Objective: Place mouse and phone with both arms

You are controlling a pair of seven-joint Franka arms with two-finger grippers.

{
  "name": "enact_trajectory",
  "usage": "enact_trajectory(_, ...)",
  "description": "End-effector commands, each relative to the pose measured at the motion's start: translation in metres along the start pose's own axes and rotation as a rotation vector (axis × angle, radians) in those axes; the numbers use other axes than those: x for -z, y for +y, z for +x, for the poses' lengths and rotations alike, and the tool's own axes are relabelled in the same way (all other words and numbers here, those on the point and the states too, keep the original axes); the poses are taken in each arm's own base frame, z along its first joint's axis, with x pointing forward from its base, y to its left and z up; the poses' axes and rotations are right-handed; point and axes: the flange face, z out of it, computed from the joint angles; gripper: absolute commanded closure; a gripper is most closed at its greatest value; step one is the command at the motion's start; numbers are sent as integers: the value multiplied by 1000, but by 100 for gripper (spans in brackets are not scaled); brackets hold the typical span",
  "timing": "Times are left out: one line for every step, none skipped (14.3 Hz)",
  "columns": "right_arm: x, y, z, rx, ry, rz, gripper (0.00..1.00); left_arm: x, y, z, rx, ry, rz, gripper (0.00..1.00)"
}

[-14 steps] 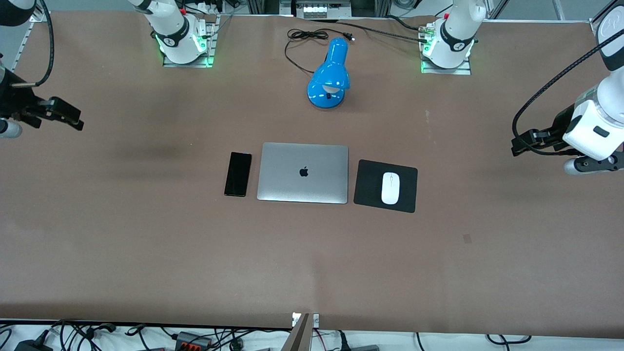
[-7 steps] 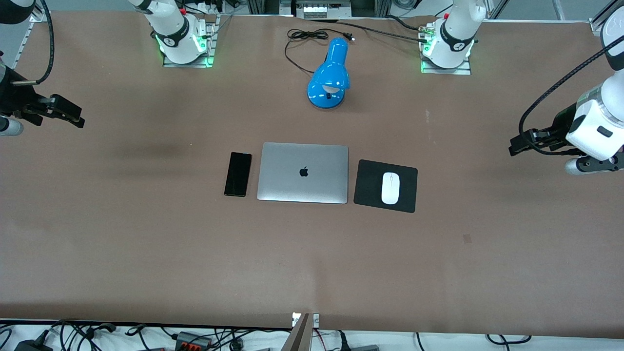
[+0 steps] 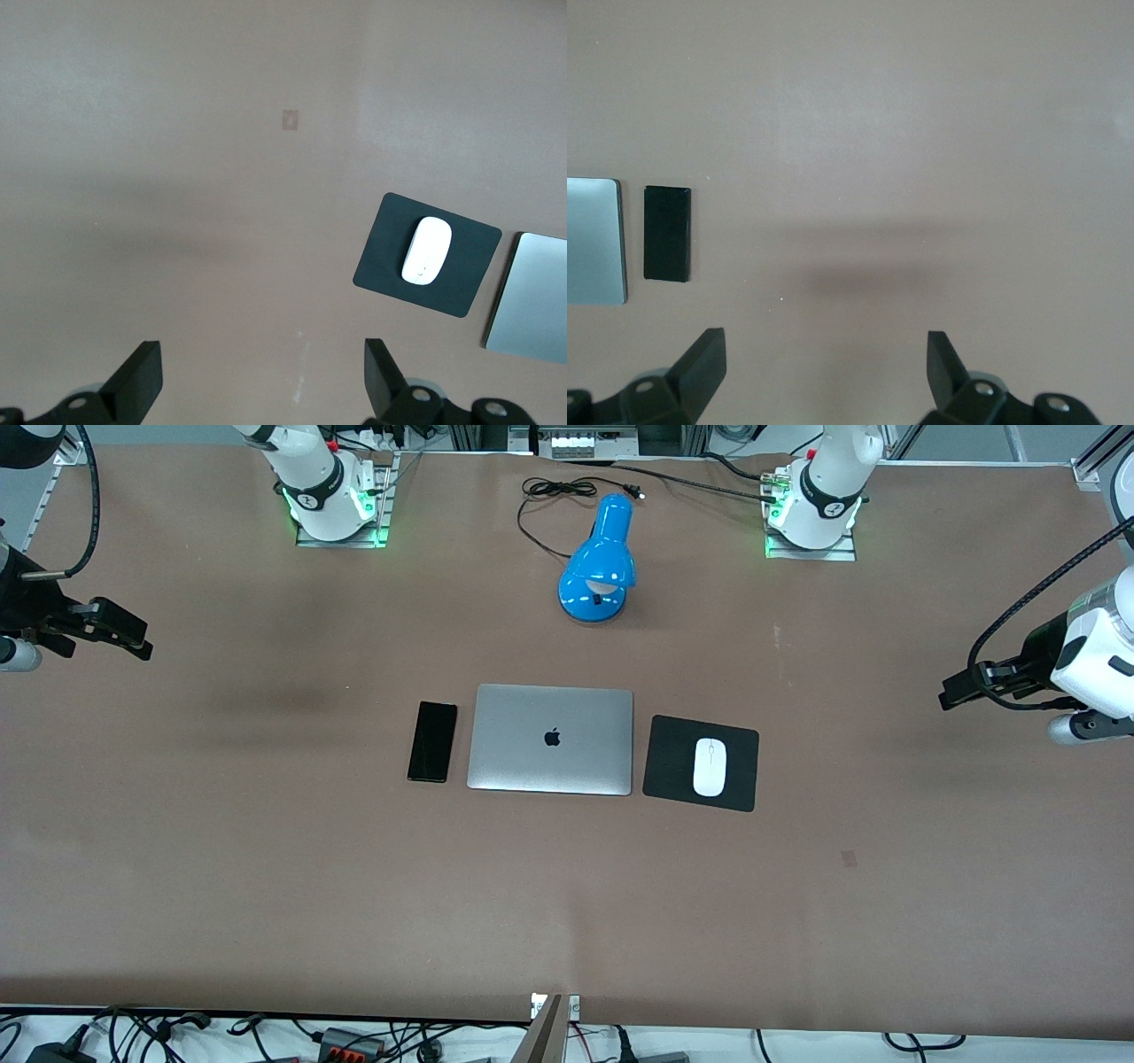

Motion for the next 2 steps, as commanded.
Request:
enact_trajectory(2, 0, -6, 17, -4, 3, 0, 4, 2, -3, -21, 0, -28, 0)
enact_trajectory(2, 0, -6, 17, -2, 3, 0, 4, 2, -3, -21, 0, -28, 0)
